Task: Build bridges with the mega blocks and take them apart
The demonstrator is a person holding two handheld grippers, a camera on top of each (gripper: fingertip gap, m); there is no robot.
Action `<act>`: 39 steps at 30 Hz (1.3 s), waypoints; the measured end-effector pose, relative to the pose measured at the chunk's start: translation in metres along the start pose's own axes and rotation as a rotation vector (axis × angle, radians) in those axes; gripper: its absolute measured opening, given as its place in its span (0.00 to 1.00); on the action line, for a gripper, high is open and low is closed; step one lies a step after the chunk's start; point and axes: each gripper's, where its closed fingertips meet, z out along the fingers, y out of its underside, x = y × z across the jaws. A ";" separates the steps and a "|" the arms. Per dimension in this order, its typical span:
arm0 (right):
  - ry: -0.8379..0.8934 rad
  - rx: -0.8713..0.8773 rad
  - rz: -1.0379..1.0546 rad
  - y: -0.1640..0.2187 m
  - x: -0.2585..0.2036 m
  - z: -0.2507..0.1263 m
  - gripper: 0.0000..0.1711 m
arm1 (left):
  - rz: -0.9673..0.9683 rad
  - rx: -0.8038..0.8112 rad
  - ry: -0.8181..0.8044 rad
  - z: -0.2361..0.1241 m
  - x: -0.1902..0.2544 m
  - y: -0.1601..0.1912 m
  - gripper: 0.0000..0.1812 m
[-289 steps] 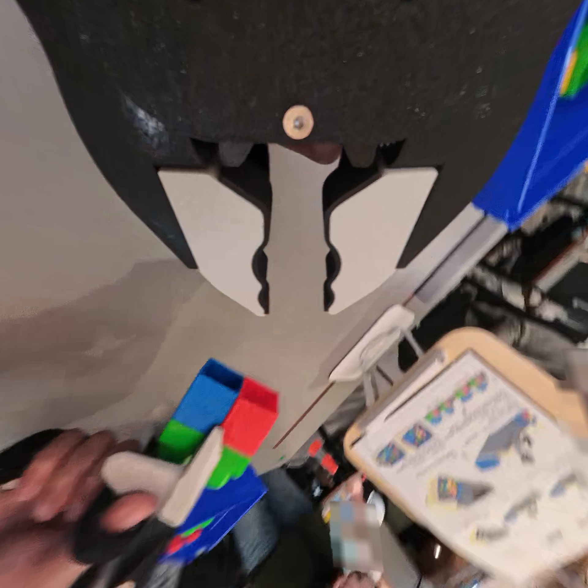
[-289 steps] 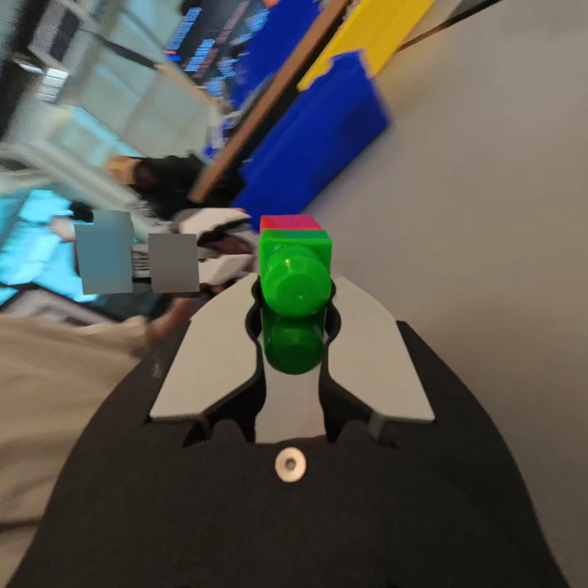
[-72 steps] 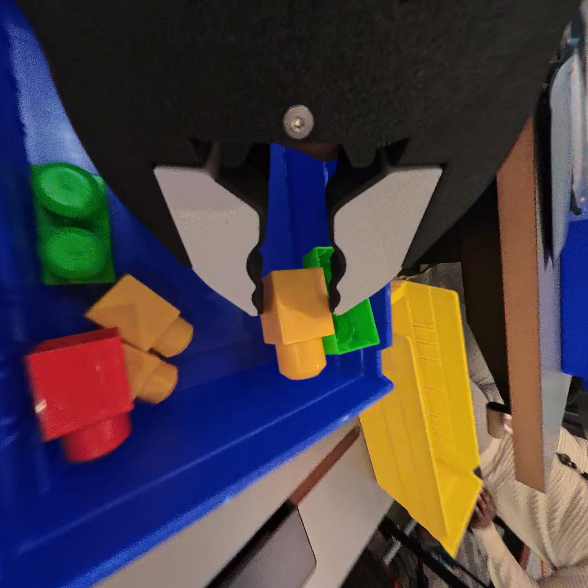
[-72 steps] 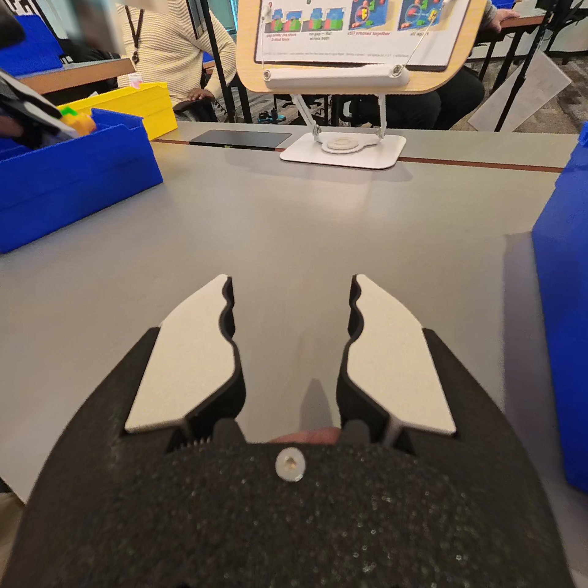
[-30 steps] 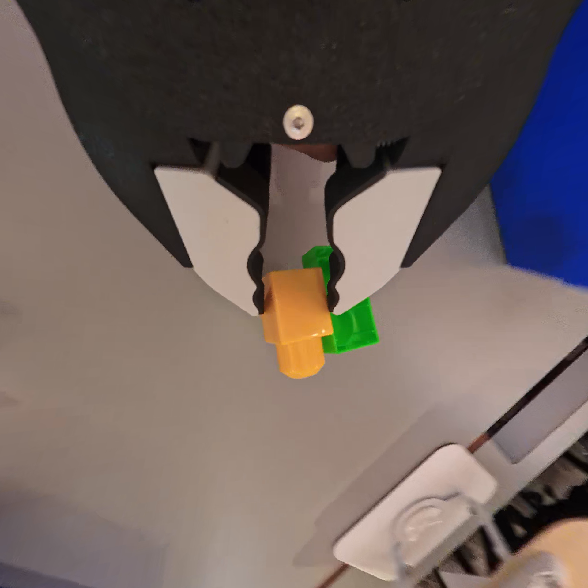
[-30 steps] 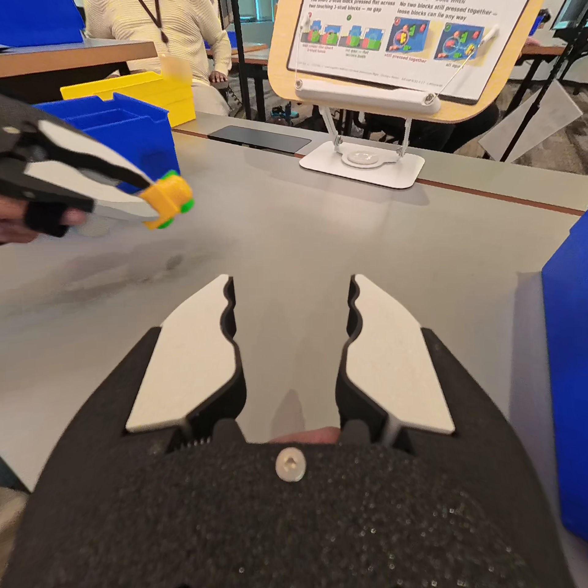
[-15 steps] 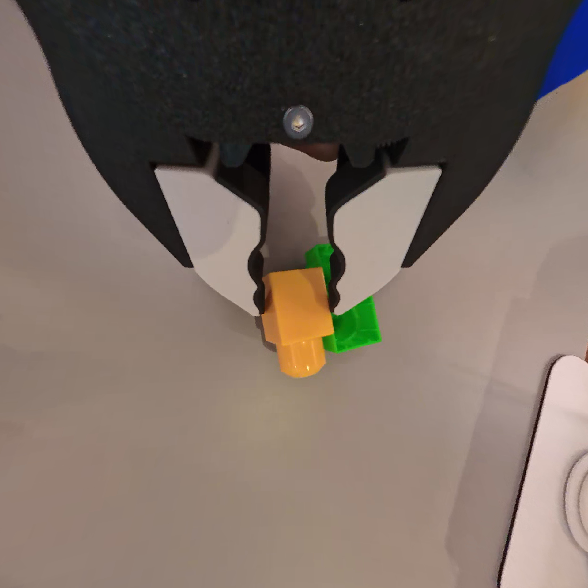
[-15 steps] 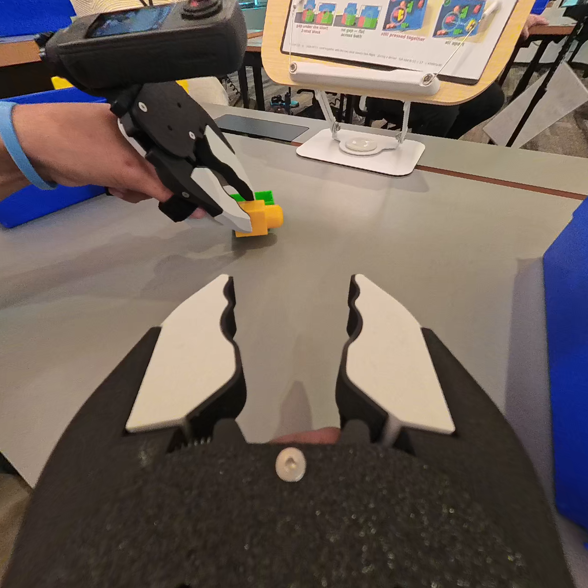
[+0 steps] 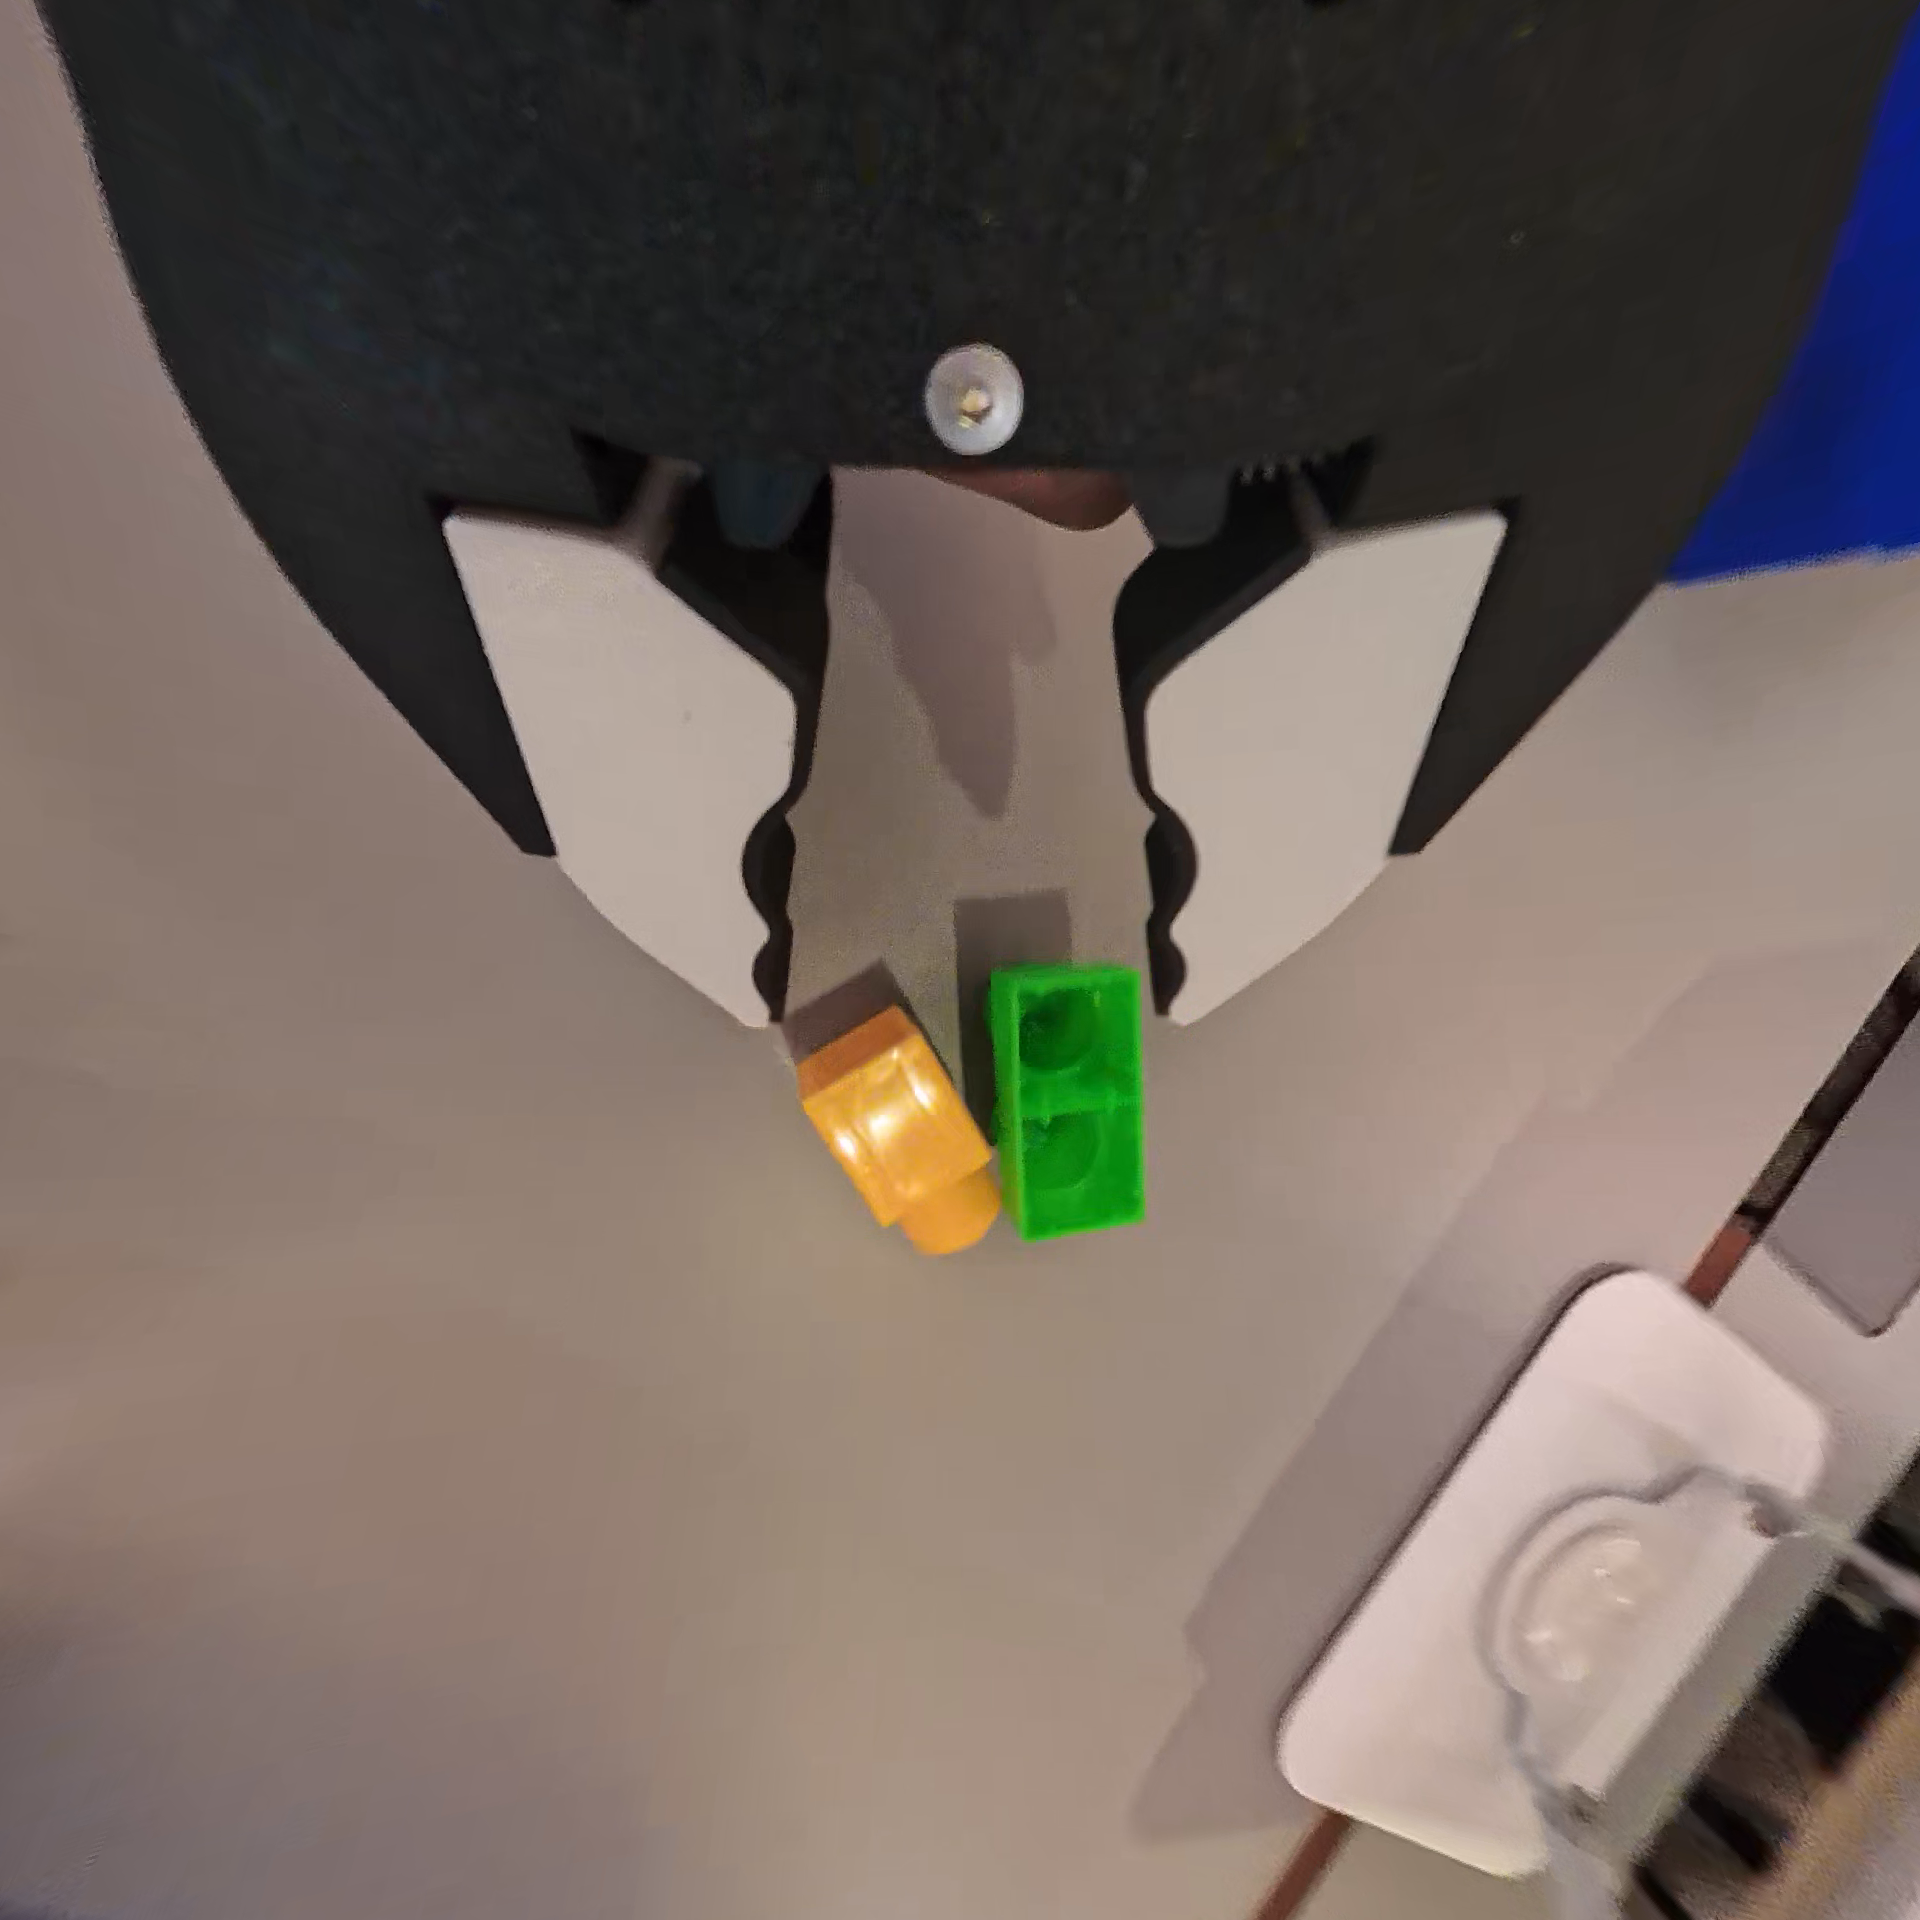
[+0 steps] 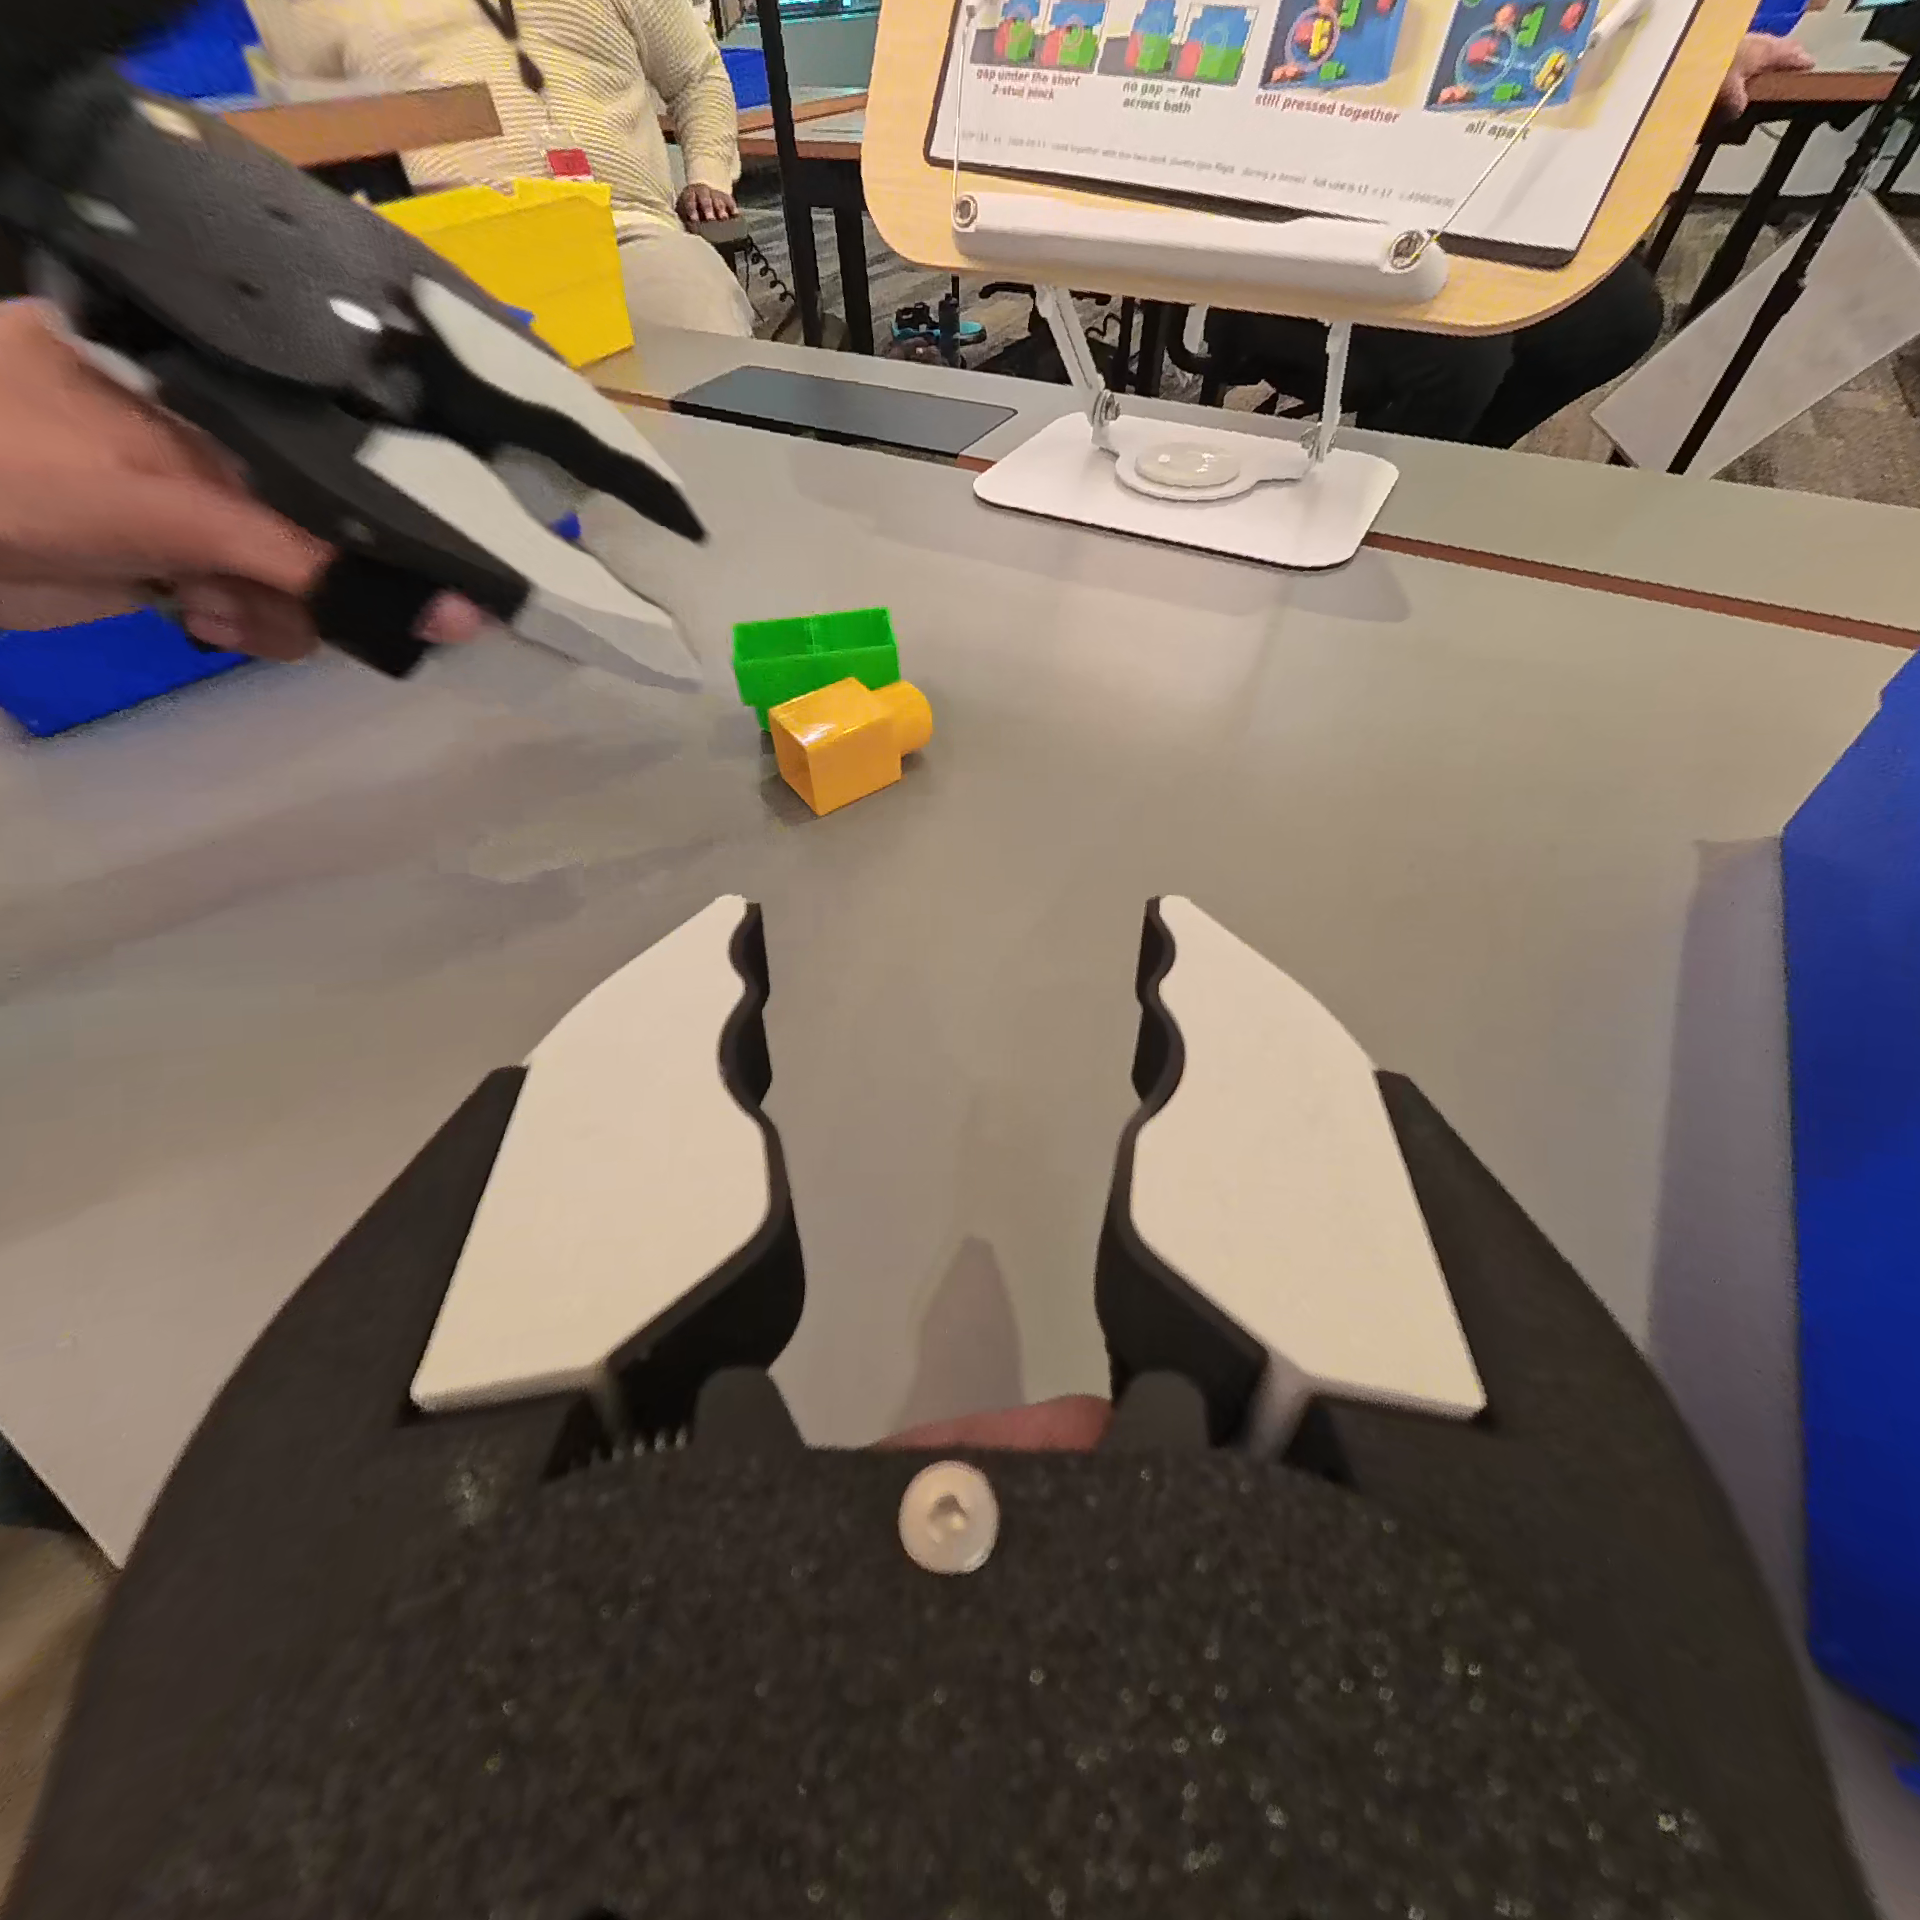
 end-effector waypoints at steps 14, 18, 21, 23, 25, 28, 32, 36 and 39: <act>-0.066 -0.068 -0.052 0.010 -0.022 0.015 0.40 | -0.561 0.565 -0.397 -0.169 0.033 0.111 0.60; -0.065 -0.097 -0.066 0.013 -0.025 0.018 0.40 | -0.646 0.560 -0.427 -0.167 0.046 0.133 0.57; -0.072 -0.100 -0.054 0.011 -0.027 0.019 0.40 | -0.649 0.540 -0.432 -0.166 0.046 0.141 0.56; -0.068 -0.100 -0.058 0.010 -0.028 0.020 0.40 | -0.649 0.533 -0.423 -0.167 0.045 0.142 0.55; -0.064 -0.101 -0.060 0.010 -0.030 0.021 0.40 | -0.642 0.530 -0.425 -0.168 0.044 0.141 0.54; -0.061 -0.109 -0.058 0.012 -0.031 0.022 0.40 | -0.646 0.515 -0.424 -0.169 0.043 0.142 0.53; -0.056 -0.114 -0.056 0.013 -0.030 0.023 0.40 | -0.652 0.492 -0.419 -0.181 0.024 0.140 0.51; -0.061 -0.108 -0.051 0.012 -0.030 0.025 0.40 | -0.565 0.388 -0.441 -0.208 -0.034 0.134 0.49; -0.064 -0.102 -0.051 0.011 -0.029 0.024 0.40 | -0.526 0.319 -0.413 -0.219 -0.089 0.125 0.48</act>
